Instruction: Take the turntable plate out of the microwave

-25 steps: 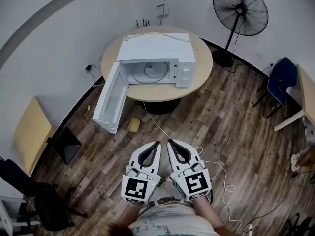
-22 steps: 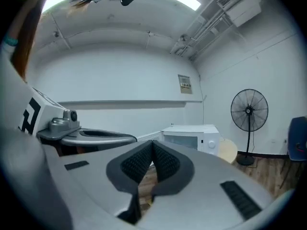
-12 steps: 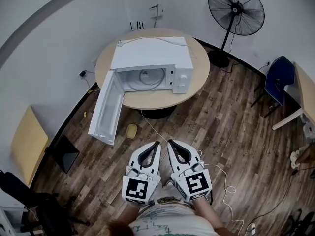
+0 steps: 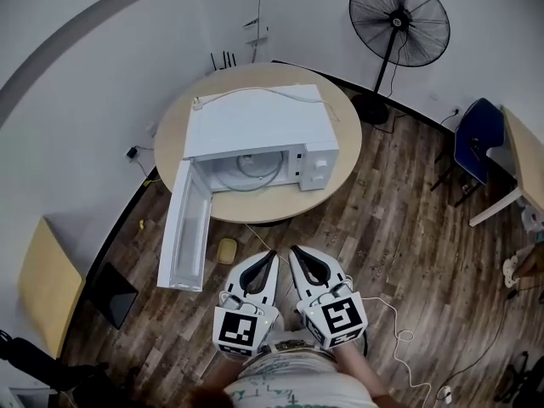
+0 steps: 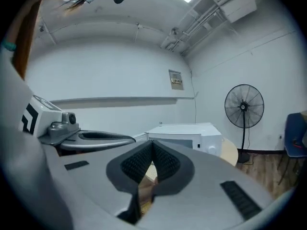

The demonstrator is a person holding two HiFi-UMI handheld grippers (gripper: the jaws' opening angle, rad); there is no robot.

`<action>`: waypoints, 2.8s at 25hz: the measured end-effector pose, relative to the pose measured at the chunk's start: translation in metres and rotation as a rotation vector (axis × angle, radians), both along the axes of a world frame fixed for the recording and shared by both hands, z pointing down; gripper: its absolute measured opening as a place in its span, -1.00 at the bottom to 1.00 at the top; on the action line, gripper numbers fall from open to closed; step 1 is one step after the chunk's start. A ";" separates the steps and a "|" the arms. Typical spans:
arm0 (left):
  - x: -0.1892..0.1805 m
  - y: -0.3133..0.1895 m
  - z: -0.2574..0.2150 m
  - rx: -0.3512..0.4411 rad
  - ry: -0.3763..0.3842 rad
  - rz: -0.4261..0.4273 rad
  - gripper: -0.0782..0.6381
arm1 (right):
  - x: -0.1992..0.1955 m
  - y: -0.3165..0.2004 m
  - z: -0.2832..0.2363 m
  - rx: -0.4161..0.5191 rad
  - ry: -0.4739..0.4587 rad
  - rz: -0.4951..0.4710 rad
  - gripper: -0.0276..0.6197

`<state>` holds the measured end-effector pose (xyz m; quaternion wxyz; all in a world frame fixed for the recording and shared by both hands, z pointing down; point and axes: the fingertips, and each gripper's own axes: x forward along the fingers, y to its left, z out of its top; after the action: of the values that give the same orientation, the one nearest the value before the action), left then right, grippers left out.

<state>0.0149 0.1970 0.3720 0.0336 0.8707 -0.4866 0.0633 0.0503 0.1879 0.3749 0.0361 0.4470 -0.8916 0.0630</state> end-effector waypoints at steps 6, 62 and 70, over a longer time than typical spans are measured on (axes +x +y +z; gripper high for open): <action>-0.020 -0.030 0.003 -0.024 0.020 0.005 -0.74 | -0.021 -0.027 0.000 0.003 0.038 0.003 -0.94; -0.049 -0.243 -0.008 -0.005 0.048 -0.121 -0.74 | -0.056 -0.240 -0.005 -0.003 0.055 -0.147 -0.94; -0.043 -0.273 -0.013 0.007 0.032 -0.178 -0.74 | -0.047 -0.269 -0.008 0.005 0.050 -0.205 -0.94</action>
<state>-0.0283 -0.0756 0.3595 0.0438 0.8249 -0.5619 0.0447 0.0037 -0.0809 0.3665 0.0634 0.3550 -0.9316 0.0458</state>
